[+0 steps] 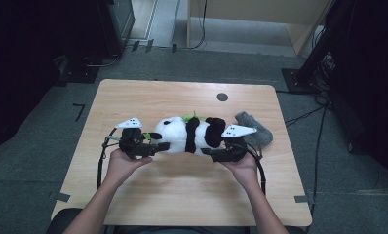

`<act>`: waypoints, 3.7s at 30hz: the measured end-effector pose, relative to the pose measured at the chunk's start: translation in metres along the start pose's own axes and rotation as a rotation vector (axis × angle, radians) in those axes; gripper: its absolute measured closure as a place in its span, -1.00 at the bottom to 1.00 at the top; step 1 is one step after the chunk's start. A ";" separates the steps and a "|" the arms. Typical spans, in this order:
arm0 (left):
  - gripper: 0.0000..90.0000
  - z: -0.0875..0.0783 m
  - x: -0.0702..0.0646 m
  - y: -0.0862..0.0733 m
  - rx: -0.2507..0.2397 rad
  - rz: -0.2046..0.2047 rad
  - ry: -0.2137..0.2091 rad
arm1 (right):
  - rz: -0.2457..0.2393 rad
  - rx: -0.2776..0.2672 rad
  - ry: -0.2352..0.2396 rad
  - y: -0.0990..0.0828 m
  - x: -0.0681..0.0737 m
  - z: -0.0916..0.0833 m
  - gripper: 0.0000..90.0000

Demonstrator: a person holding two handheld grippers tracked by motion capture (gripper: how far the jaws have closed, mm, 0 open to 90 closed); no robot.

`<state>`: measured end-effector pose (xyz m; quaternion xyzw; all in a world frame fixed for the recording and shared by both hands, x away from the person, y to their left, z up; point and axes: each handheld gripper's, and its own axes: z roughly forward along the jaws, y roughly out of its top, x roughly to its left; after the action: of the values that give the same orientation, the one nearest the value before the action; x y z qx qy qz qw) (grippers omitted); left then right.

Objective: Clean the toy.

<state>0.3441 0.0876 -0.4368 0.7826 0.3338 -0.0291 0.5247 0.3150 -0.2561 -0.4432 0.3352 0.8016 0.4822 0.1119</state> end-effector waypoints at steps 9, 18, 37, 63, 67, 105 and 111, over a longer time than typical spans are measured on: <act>-0.49 -0.008 -0.001 -0.009 -0.034 0.193 0.018 | 0.078 0.005 -0.007 0.007 -0.004 -0.014 -0.16; -0.46 0.000 0.001 -0.016 0.004 0.229 0.027 | 0.133 -0.041 -0.013 0.011 -0.011 -0.032 -0.11; -0.80 0.019 -0.006 -0.021 0.013 0.266 0.092 | 0.166 -0.023 0.097 0.017 0.004 -0.026 -0.10; 0.13 -0.013 0.009 -0.006 -0.072 -0.009 -0.025 | 0.058 -0.064 0.154 -0.008 -0.009 -0.019 -0.82; 0.11 -0.007 0.008 -0.007 -0.054 -0.051 -0.075 | 0.015 -0.046 0.175 -0.010 -0.002 -0.010 -0.90; -0.36 0.003 0.008 -0.018 0.022 -0.002 0.034 | 0.232 0.010 0.062 0.001 -0.004 -0.008 -0.49; -0.31 0.000 0.008 -0.019 0.012 -0.001 0.050 | 0.264 0.041 0.089 0.003 -0.005 -0.007 -0.54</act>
<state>0.3399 0.0958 -0.4548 0.7860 0.3470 -0.0120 0.5116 0.3160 -0.2635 -0.4380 0.4182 0.7646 0.4904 0.0050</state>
